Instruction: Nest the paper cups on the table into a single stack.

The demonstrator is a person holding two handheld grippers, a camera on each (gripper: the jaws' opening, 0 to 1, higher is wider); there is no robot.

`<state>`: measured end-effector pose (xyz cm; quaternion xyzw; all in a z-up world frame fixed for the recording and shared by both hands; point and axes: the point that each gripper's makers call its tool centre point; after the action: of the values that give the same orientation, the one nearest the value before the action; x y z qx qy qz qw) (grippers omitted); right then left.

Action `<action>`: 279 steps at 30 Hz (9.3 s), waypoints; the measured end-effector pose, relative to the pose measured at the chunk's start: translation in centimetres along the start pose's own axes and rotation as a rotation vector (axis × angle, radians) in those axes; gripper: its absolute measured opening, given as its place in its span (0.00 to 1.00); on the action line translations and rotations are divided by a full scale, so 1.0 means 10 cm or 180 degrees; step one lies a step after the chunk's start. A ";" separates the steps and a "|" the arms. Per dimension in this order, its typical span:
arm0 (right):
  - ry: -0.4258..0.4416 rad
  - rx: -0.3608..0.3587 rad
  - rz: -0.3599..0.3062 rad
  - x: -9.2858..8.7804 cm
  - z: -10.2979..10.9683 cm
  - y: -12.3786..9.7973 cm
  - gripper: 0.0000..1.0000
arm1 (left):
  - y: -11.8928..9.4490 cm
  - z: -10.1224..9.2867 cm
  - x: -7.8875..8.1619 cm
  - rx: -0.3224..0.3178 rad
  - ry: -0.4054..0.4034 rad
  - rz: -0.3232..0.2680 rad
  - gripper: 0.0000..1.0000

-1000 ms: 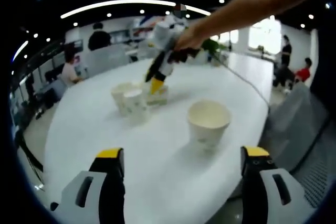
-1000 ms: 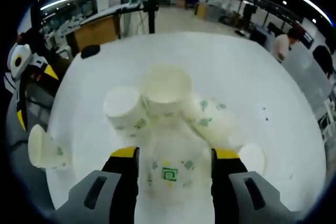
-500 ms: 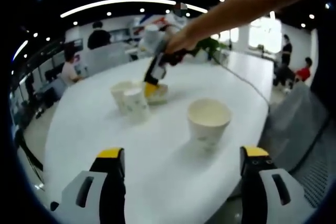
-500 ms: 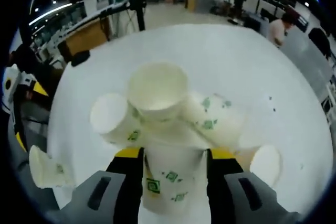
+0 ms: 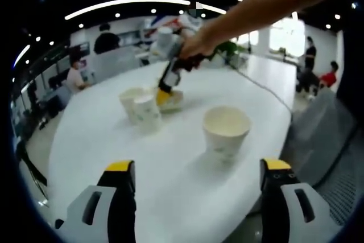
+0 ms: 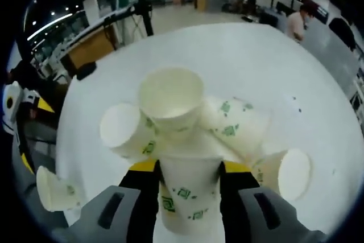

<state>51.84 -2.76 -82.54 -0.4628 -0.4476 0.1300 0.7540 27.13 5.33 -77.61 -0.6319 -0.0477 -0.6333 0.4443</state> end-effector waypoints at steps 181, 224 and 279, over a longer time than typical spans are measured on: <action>0.0271 -0.0103 -0.3146 0.39 1.30 -1.96 0.34 | -0.08 0.01 0.30 0.0043 -0.0026 -0.0424 1.00; 0.0180 0.0220 -0.3090 0.06 1.79 -1.99 0.35 | -0.07 0.00 0.29 -0.0006 -0.0107 -0.0450 1.00; 0.0361 0.0375 -0.2936 -0.31 1.88 -1.59 0.34 | -0.07 0.01 0.30 0.0017 -0.0197 -0.0458 1.00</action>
<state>31.68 -2.28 -68.11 -0.1783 -0.5565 -0.2191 0.7814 27.33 4.30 -74.73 -0.6449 -0.1084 -0.6436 0.3977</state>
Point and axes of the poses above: the point that each gripper's makers call its tool centre point, and the gripper's own axes: y roughly forward along the fingers, z roughly to its left, x roughly out of its top, and after that the axes turned 12 degrees about y, right-handed
